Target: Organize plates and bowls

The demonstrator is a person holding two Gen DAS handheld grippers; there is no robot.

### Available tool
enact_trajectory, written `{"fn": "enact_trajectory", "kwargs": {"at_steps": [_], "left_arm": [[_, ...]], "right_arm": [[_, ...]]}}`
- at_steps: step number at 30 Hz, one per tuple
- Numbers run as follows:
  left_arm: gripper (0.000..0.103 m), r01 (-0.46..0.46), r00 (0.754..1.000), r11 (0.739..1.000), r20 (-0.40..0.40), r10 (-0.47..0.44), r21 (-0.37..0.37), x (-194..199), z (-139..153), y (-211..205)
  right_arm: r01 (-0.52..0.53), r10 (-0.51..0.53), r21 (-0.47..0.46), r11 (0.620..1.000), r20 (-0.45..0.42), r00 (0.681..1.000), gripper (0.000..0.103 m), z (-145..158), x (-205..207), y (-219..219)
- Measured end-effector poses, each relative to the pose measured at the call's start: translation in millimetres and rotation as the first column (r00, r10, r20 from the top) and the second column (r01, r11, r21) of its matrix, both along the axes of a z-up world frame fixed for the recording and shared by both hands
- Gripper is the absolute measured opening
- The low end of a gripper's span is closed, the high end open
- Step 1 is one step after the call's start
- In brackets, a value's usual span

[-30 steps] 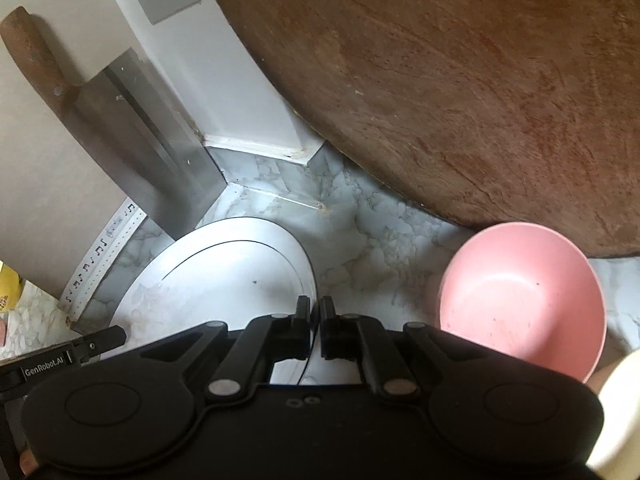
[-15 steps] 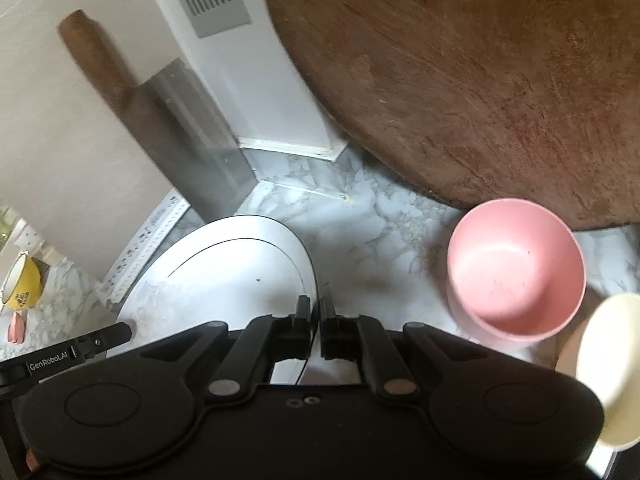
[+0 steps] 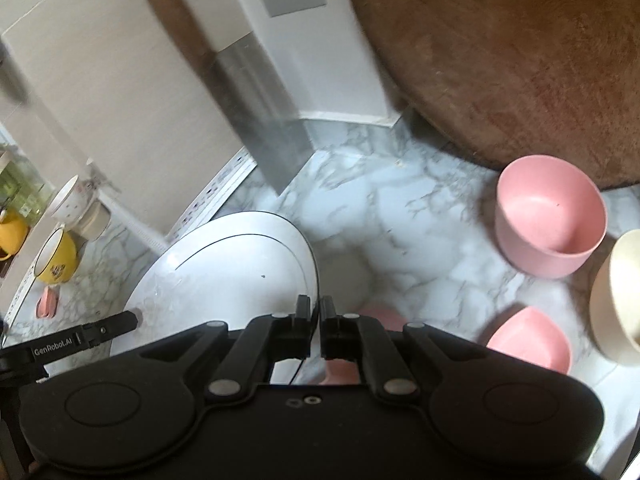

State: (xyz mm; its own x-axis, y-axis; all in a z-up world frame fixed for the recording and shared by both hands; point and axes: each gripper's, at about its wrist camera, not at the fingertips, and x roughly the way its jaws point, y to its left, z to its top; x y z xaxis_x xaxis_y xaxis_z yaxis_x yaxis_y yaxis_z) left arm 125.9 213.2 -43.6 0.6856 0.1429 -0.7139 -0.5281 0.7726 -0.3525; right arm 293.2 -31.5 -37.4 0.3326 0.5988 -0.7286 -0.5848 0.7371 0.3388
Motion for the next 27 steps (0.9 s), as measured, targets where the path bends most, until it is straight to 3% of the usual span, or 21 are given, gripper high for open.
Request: {"fn": "enact_trajectory", "kwargs": {"at_steps": [10, 27], "left_arm": [[0.009, -0.048, 0.999, 0.999, 0.015, 0.048, -0.004, -39, -3, 14], [0.009, -0.118, 0.991, 0.993, -0.059, 0.117, -0.016, -76, -33, 25]], "right_arm": [[-0.064, 0.064, -0.019, 0.998, 0.037, 0.997, 0.006, 5, -31, 22], [-0.186, 0.178, -0.110, 0.976, -0.075, 0.981, 0.006, -41, -44, 59]]}}
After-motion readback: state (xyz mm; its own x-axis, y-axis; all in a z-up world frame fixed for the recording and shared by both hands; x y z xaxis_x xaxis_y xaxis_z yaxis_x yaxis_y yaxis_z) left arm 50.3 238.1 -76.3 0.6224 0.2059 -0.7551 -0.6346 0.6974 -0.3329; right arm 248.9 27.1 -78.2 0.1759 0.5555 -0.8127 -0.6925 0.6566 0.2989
